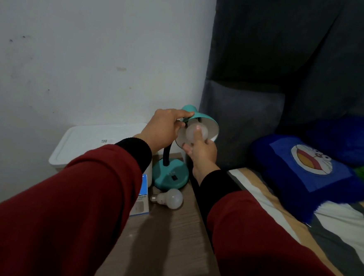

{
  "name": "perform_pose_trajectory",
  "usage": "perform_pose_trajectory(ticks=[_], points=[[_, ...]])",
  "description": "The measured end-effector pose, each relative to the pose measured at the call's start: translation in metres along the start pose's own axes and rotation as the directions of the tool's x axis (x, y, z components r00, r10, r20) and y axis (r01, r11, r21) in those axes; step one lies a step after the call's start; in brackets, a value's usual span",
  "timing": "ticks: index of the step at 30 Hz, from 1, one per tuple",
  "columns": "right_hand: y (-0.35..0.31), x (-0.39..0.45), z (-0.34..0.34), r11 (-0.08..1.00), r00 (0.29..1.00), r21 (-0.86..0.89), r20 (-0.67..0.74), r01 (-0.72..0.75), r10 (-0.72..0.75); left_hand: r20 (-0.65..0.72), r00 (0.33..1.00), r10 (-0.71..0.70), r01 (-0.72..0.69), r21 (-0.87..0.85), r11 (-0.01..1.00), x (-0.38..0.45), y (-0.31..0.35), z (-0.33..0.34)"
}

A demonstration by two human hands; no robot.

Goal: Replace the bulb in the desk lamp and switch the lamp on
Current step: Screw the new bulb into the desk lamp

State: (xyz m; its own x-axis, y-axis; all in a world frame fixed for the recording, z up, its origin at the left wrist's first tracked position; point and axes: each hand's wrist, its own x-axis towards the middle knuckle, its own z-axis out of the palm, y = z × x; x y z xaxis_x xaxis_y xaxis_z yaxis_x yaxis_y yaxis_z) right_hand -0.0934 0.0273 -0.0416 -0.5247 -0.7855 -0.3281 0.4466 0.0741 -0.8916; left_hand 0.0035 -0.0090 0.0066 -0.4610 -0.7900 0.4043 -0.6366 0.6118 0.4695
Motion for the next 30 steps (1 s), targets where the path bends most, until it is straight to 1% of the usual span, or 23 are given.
perform_pose_trajectory(ticks=[3, 8, 10, 12, 15, 17, 18, 21, 23, 27, 30], points=[[-0.001, 0.0, -0.001, 0.998, 0.998, -0.01, 0.016, 0.059, -0.059, -0.003, 1.0, 0.012, -0.012, 0.0, 1.0, -0.001, -0.001, 0.001], [-0.002, 0.005, -0.003, 0.999, 0.998, -0.003, 0.05, 0.038, -0.038, -0.006, 1.0, 0.015, -0.015, -0.001, 1.0, 0.0, 0.0, 0.003], [-0.001, 0.007, -0.006, 0.996, 0.997, -0.071, 0.054, 0.058, -0.054, 0.001, 1.0, 0.016, -0.016, -0.015, 1.0, -0.001, 0.001, 0.005], [-0.004, 0.002, -0.006, 0.971, 0.995, -0.219, 0.055, 0.096, -0.086, -0.003, 1.0, 0.012, -0.012, -0.03, 0.999, -0.003, 0.002, 0.004], [-0.009, -0.008, -0.008, 0.871, 0.984, -0.458, 0.087, 0.176, -0.153, -0.002, 1.0, -0.028, 0.028, -0.096, 0.995, -0.01, 0.003, -0.003], [-0.016, -0.016, -0.011, 0.785, 0.974, -0.577, 0.122, 0.226, -0.19, 0.006, 0.997, -0.082, 0.082, -0.132, 0.988, -0.018, 0.002, -0.009], [-0.019, -0.019, -0.014, 0.754, 0.97, -0.611, 0.134, 0.241, -0.202, 0.008, 0.994, -0.108, 0.108, -0.117, 0.987, -0.022, -0.001, -0.011], [-0.023, -0.021, -0.024, 0.7, 0.963, -0.664, 0.141, 0.264, -0.23, 0.069, 0.977, -0.201, 0.198, 0.052, 0.979, -0.034, -0.013, -0.019], [-0.027, -0.028, -0.027, 0.644, 0.964, -0.719, 0.159, 0.261, -0.213, 0.131, 0.954, -0.27, 0.246, 0.172, 0.954, -0.045, -0.02, -0.027], [-0.031, -0.045, -0.028, 0.43, 0.965, -0.865, 0.238, 0.26, -0.106, 0.191, 0.91, -0.368, 0.291, 0.339, 0.895, -0.071, -0.033, -0.044], [-0.033, -0.057, -0.022, 0.285, 0.956, -0.913, 0.287, 0.293, -0.065, 0.203, 0.883, -0.424, 0.313, 0.42, 0.852, -0.088, -0.041, -0.058]])
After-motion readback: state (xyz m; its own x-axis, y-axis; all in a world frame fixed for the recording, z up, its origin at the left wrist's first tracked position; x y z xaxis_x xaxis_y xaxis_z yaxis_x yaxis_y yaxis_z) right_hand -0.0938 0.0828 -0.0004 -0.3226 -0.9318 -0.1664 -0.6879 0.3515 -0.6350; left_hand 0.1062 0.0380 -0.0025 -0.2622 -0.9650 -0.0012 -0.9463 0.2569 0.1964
